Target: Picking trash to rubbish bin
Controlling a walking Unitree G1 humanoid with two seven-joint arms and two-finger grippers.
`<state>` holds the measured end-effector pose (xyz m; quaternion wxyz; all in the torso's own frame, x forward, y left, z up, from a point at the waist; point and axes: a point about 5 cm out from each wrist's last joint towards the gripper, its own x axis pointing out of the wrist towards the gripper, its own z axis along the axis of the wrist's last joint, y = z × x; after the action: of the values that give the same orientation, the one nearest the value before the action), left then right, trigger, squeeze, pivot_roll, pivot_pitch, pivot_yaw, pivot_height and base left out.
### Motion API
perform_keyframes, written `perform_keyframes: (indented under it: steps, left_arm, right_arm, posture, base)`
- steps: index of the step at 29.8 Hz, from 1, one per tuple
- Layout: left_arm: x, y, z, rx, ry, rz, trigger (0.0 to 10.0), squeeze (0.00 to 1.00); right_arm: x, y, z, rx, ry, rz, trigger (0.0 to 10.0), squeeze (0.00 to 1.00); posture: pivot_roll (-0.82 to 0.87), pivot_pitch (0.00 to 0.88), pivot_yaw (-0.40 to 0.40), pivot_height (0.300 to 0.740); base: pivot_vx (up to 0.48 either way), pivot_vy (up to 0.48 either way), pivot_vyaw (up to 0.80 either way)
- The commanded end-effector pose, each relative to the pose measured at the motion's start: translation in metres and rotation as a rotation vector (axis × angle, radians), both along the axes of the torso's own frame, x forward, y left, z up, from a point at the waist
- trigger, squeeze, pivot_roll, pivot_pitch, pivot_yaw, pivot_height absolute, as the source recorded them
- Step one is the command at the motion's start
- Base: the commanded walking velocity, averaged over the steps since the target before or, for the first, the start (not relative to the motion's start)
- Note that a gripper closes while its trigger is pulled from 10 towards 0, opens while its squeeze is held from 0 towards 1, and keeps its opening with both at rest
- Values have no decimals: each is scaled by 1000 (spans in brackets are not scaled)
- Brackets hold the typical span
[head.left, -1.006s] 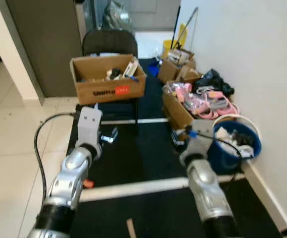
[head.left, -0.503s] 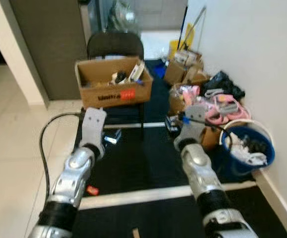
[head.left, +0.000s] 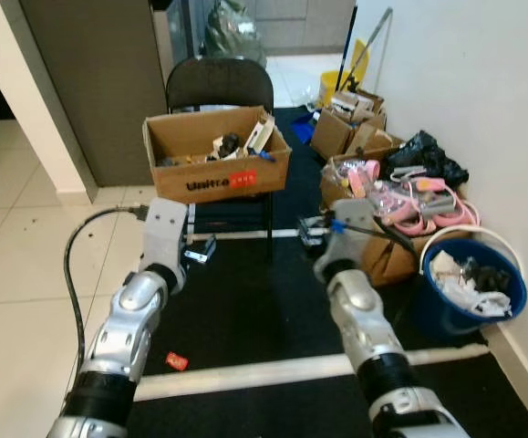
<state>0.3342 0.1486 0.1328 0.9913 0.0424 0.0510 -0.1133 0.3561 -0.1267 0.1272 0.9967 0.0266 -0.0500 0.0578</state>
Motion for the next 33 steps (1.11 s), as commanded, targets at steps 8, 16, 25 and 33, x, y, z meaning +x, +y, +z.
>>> perform_keyframes:
  steps: [8, 16, 25, 33]
  left_arm:
    - [-9, 23, -48, 11, 162, 66, 10000, 0]
    - [-15, 26, -62, -6, 202, 76, 10000, 0]
    - [-13, 25, -65, -4, 204, 80, 10000, 0]
    - [-10, 23, -64, -3, 191, 75, 10000, 0]
  right_arm:
    - [-22, -12, -61, -62, 227, -1, 10000, 0]
    - [-36, -16, -84, -74, 306, -22, 10000, 0]
    - [-35, -20, -85, -77, 309, -49, 10000, 0]
    - [-34, -21, -86, -83, 313, -51, 10000, 0]
  posture:
    - [8, 108, 39, 740]
    - [8, 109, 39, 740]
    - [7, 105, 38, 740]
    - [6, 103, 36, 740]
  base:
    - [272, 0, 0]
    - [269, 0, 0]
    - [272, 0, 0]
    - [300, 0, 0]
